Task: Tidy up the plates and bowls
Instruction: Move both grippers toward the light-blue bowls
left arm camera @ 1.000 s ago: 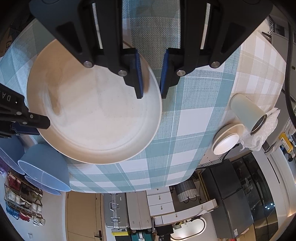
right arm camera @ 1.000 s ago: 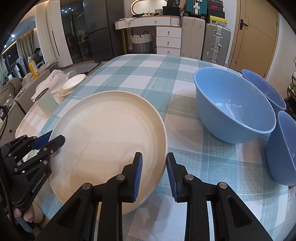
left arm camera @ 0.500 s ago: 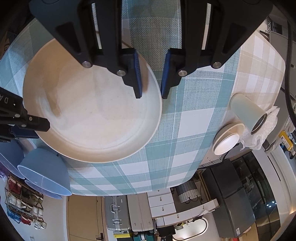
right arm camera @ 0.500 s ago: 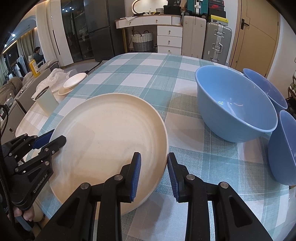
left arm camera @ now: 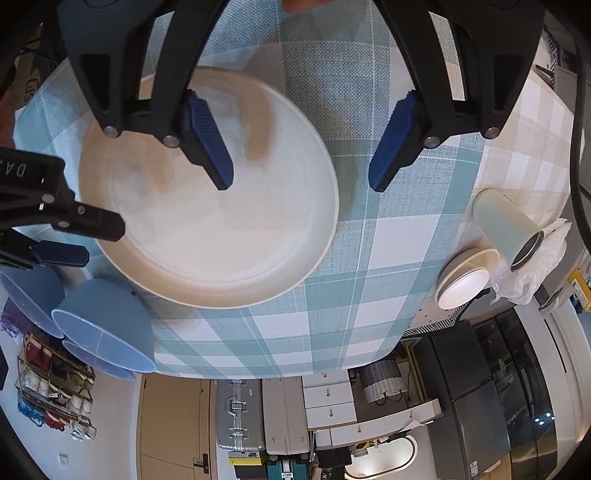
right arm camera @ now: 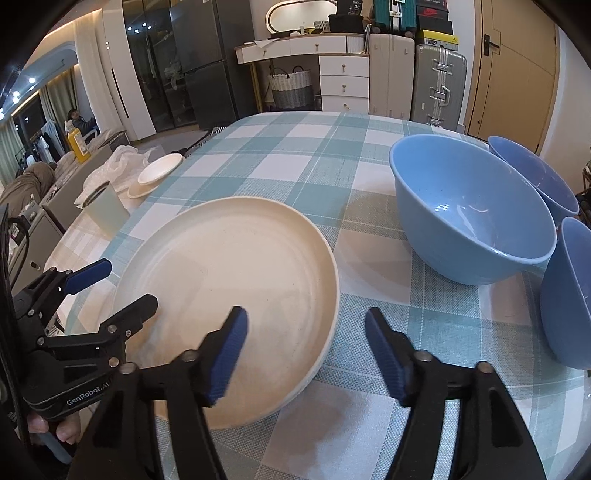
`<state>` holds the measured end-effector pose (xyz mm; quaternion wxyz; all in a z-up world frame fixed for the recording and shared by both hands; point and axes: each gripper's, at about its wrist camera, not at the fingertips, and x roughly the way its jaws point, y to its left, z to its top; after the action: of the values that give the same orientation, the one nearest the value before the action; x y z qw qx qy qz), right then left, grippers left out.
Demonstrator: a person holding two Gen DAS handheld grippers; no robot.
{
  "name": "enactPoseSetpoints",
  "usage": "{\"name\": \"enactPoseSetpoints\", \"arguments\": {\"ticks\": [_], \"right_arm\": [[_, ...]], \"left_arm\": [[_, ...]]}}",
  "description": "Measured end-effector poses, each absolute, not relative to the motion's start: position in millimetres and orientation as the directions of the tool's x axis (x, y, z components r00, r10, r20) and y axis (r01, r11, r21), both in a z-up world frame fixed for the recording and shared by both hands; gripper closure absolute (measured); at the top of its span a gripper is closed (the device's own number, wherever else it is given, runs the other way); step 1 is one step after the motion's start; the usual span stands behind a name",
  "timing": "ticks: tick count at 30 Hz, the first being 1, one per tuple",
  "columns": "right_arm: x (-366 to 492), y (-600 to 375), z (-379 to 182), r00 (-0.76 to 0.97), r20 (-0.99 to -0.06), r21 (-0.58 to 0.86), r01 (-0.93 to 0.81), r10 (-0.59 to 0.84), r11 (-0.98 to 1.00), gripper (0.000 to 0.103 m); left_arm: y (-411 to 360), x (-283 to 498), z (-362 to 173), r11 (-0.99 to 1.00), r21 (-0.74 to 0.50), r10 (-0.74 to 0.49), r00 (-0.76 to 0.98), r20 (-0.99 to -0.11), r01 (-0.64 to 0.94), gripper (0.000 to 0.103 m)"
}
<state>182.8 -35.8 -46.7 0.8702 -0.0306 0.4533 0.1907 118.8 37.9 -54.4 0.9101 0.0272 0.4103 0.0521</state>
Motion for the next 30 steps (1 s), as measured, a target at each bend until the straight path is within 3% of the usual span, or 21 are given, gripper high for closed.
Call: {"name": "enactPoseSetpoints", "arguments": {"ticks": [5, 7, 11, 30], "right_arm": [[182.3, -40.4, -43.8, 0.523, -0.790, 0.133, -0.362, 0.319, 0.923, 0.013], [183.2, -42.6, -44.0, 0.524, -0.790, 0.135, -0.360, 0.319, 0.923, 0.009], [183.4, -44.9, -45.1, 0.522, -0.790, 0.133, -0.366, 0.321, 0.921, 0.003], [174.1, -76.6, 1.6, 0.590, -0.737, 0.124, -0.360, 0.329, 0.924, 0.002]], "left_arm": [[37.8, 118.2, -53.0, 0.996, 0.057, 0.089, 0.661, -0.745, -0.069, 0.016], [36.6, 118.3, -53.6, 0.996, 0.052, 0.085, 0.664, -0.743, -0.070, 0.002], [32.3, 118.4, -53.5, 0.997, 0.038, 0.068, 0.670, -0.739, -0.060, 0.002], [-3.4, 130.5, -11.0, 0.999, 0.032, 0.016, 0.715, -0.699, 0.009, 0.002]]}}
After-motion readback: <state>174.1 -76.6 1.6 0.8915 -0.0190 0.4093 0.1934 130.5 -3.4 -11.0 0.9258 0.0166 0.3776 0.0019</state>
